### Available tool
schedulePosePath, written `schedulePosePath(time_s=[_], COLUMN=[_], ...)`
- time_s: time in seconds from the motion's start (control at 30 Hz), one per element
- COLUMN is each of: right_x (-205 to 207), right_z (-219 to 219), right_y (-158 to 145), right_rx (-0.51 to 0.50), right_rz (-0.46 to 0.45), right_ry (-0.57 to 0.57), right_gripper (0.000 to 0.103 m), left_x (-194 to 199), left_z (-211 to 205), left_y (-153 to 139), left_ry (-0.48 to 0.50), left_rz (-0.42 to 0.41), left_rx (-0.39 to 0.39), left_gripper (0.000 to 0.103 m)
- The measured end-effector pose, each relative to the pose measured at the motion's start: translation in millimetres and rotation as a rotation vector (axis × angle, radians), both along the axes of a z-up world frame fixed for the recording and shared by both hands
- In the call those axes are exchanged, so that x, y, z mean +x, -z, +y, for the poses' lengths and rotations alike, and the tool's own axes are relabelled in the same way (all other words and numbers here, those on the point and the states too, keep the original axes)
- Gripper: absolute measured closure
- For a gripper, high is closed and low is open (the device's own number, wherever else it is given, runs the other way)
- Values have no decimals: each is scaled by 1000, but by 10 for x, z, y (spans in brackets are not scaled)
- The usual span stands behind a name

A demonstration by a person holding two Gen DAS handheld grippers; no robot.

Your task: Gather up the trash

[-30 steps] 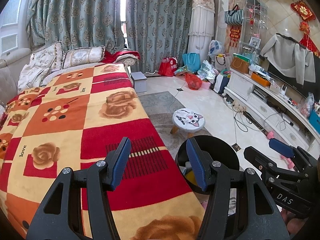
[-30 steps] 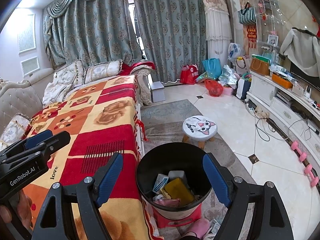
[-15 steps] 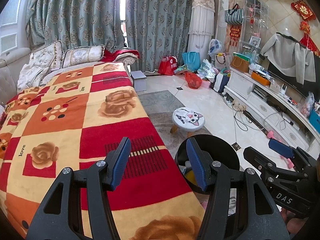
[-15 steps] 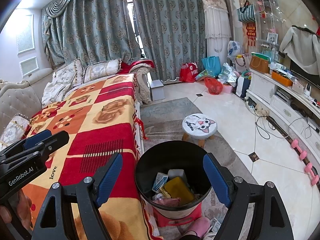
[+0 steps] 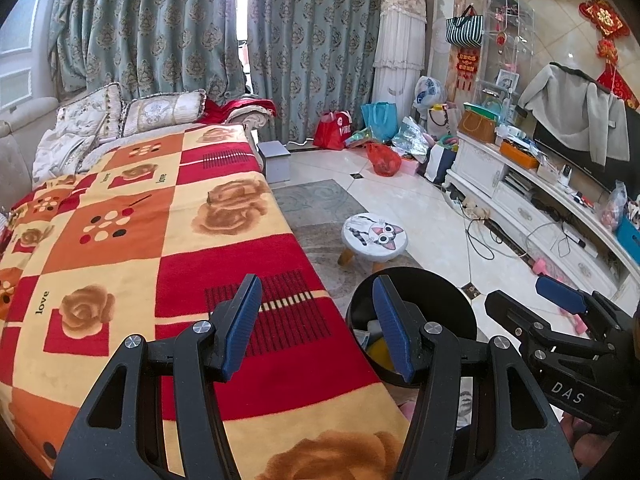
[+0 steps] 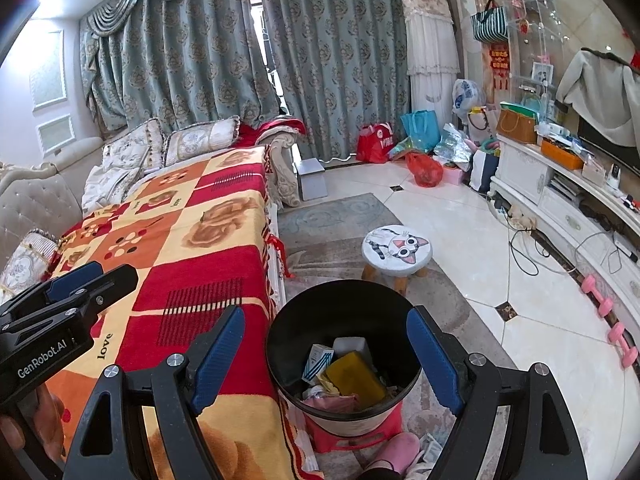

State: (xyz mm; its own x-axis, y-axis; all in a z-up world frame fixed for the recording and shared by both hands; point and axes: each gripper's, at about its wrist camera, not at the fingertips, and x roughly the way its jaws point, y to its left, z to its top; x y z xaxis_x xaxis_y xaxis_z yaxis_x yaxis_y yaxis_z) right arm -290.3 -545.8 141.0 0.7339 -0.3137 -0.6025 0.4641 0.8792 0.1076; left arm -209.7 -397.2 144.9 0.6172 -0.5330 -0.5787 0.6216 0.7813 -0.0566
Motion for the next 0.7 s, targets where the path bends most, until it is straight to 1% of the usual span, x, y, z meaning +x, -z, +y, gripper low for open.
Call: schedulePosePath(time_s=[0.37,0.57,0.7], right_x=[-10,-9,31], right_z=[-9,-6,15], right_y=[14,32,59], right_rx=[3,4,1], right_rz=[3,10,23], right_ry=[3,3,-1], right_gripper=[22,22,22], left_x=[-22,-57,-11], left_z=[-14,-18,18], left_y=[16,36,65], left_ry=[6,5,3], left_rz=[6,-5,0], left_rx=[2,6,7], left_gripper=[46,46,46])
